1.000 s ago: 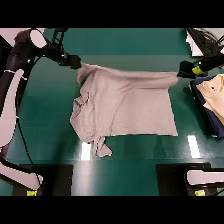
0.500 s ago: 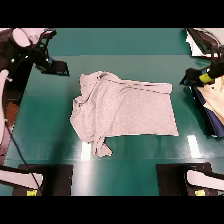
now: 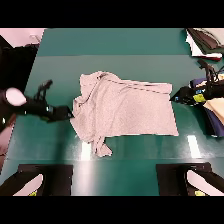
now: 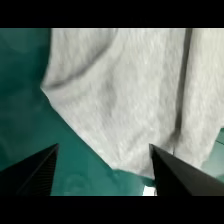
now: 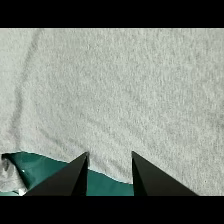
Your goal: Fold the shirts.
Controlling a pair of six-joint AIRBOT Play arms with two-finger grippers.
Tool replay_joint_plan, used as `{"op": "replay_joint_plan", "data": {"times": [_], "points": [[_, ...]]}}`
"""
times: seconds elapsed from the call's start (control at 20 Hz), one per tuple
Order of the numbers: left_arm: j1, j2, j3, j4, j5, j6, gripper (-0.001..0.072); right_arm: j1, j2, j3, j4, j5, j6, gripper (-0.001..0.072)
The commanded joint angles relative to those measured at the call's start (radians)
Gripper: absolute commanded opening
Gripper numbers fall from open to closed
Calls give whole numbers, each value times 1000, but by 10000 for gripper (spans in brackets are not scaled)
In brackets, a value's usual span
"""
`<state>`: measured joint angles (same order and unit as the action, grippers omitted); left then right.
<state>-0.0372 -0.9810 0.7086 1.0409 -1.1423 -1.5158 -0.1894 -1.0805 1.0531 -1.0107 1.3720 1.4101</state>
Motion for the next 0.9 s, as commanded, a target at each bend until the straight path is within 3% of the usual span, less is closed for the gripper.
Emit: {"op": "replay_joint_plan", "data": {"times": [0.0, 0.3, 0.65, 0.75, 0.8, 0.85], "points": [[-8, 98, -218, -163, 60, 2, 662, 1, 42, -28, 25, -27, -5, 305], [-170, 98, -282, -180, 179, -34, 661, 0, 83, -29, 24, -34, -5, 305], [-243, 60, -304, -181, 193, -51, 661, 0, 109, -27, 24, -53, -5, 305], [-274, 42, -304, -190, 249, -62, 661, 0, 109, -27, 24, -53, -5, 305], [-279, 40, -304, -190, 283, -74, 650, 0, 110, -27, 24, -53, -5, 305], [-279, 40, -303, -190, 299, -78, 488, 0, 110, -27, 24, -51, -5, 305]]}}
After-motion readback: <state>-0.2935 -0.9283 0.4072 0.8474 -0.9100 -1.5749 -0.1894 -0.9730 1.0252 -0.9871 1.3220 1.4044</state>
